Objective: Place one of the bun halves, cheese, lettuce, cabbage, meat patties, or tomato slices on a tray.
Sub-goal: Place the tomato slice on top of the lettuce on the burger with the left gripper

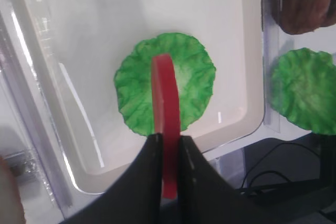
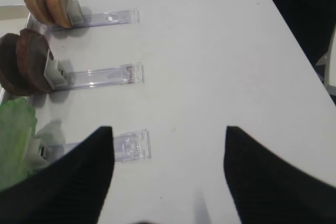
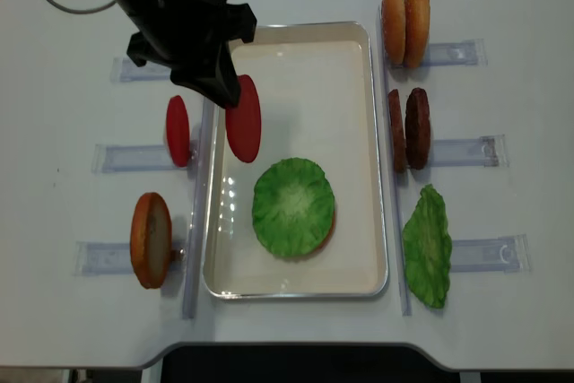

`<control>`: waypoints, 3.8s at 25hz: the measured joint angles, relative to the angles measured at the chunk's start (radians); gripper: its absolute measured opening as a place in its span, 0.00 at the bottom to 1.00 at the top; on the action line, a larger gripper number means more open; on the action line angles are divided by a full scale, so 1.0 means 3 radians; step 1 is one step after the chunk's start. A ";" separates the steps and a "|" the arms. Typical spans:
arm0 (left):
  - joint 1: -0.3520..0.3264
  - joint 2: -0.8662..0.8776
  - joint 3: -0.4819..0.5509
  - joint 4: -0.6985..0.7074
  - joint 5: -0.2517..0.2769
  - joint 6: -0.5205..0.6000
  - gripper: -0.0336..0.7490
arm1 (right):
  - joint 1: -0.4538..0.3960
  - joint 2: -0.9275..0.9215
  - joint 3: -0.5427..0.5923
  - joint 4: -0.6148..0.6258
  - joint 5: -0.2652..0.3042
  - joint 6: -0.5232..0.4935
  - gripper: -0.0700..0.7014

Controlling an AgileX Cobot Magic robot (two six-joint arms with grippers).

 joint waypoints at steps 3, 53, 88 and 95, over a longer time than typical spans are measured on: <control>0.0000 -0.0017 0.0000 -0.0125 0.0000 0.0106 0.10 | 0.0000 0.0000 0.0000 0.0000 0.0000 0.0000 0.65; 0.0260 0.0303 0.1196 -0.1931 -0.0697 0.2343 0.10 | 0.0000 0.0000 0.0000 0.0000 0.0000 0.0000 0.65; 0.0260 0.0702 0.1196 -0.2104 -0.0771 0.2554 0.10 | 0.0000 0.0000 0.0000 0.0000 0.0000 0.0000 0.65; 0.0260 0.0702 0.1196 -0.2075 -0.0791 0.2488 0.10 | 0.0000 0.0000 0.0000 0.0000 0.0000 0.0000 0.65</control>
